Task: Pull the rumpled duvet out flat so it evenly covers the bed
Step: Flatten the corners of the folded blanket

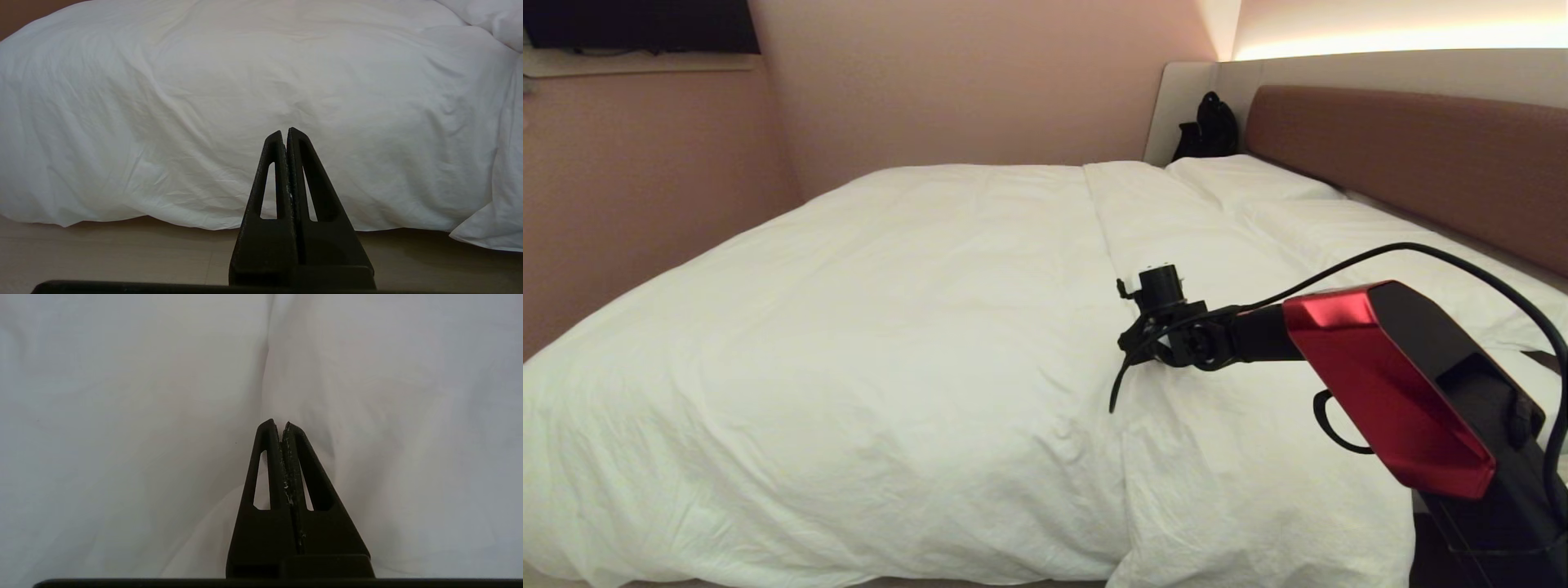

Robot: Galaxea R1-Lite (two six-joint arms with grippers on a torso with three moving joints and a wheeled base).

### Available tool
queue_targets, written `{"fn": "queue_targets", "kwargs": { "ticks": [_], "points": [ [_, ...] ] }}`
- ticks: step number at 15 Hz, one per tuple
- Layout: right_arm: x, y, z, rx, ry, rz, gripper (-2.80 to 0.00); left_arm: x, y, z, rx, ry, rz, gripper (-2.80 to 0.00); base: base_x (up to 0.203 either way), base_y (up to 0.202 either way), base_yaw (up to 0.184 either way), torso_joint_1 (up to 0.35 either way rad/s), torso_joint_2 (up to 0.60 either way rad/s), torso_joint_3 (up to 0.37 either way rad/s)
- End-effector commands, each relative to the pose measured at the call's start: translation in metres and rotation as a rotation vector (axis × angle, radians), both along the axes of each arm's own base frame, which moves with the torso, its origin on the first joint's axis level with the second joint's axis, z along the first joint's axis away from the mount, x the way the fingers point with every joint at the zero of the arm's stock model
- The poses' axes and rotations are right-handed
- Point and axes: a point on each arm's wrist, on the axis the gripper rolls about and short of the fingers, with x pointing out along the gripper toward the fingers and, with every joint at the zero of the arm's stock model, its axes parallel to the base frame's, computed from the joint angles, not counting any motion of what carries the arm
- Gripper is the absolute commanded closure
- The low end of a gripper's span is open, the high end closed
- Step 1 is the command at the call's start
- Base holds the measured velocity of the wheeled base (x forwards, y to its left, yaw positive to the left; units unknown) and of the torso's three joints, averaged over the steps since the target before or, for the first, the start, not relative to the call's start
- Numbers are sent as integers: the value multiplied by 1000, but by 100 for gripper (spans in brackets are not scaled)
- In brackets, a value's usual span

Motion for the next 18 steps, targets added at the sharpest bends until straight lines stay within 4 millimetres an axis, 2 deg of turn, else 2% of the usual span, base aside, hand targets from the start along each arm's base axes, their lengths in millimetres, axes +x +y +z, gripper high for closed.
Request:
{"fn": "queue_targets", "kwargs": {
  "ticks": [1,7,10,13,15,18],
  "points": [
    [-1,0,-8,-13,35,1,0,0,0,0,-1,-1,1,0,0,0,0,0,0,0],
    [-23,-11,-20,-44,292,-73,0,0,0,0,0,-1,1,0,0,0,0,0,0,0],
    [-42,-19,-11,-57,422,-118,0,0,0,0,0,0,1,0,0,0,0,0,0,0],
    [-59,-24,7,7,500,-75,0,0,0,0,-1,-1,1,0,0,0,0,0,0,0],
    [-76,-26,22,26,538,-40,0,0,0,0,-1,-1,1,0,0,0,0,0,0,0],
    [-91,-26,44,61,521,0,0,0,0,0,-1,1,1,0,0,0,0,0,0,0]
  ]
}}
